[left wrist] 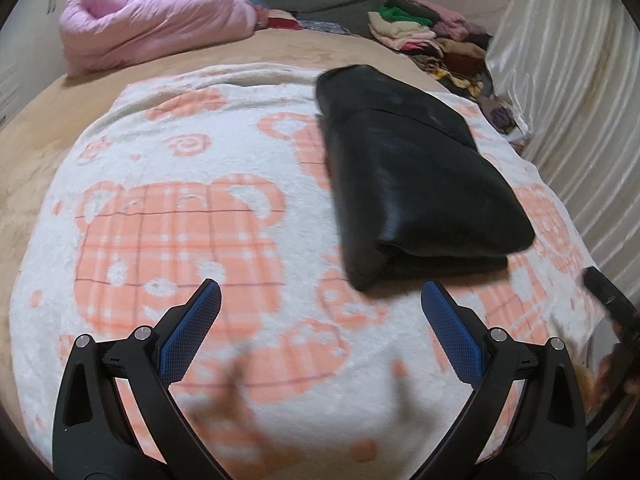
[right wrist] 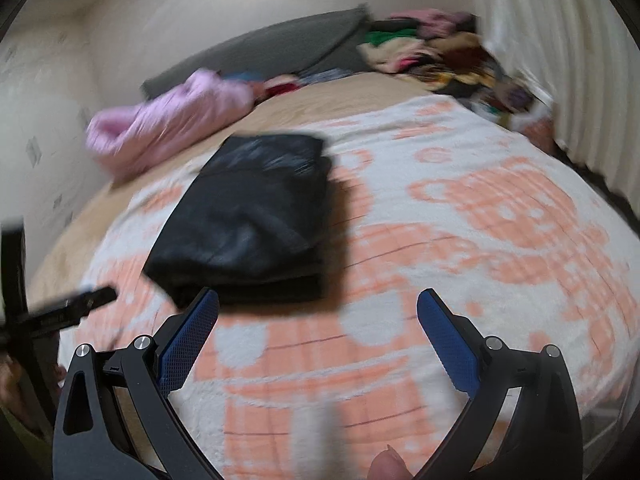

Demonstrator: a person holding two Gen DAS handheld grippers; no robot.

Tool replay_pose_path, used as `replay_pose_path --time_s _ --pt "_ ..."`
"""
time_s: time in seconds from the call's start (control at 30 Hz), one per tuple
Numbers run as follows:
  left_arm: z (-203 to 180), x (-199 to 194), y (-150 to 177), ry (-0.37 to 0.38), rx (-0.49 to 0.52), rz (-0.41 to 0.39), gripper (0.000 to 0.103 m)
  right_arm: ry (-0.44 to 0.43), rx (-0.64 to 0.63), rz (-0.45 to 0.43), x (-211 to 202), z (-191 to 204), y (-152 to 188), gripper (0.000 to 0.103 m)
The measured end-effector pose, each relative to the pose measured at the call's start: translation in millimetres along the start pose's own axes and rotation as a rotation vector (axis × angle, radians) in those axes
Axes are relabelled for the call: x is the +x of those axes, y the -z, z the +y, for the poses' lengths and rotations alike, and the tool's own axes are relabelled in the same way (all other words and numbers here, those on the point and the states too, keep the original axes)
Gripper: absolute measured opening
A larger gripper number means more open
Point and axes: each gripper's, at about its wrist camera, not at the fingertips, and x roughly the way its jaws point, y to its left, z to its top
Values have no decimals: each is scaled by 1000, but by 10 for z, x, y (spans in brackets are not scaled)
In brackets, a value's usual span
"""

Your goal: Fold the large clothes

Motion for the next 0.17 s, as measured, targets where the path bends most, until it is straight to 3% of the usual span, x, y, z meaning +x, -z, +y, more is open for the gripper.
replay_pose_path --time_s 0.1,0.17 --pt "597 41 -181 -61 -106 -2 94 141 185 -66 -315 -921 -144 99" --pt "1066 41 -283 -129 -183 -2 94 299 281 -97 -487 -1593 -158 99"
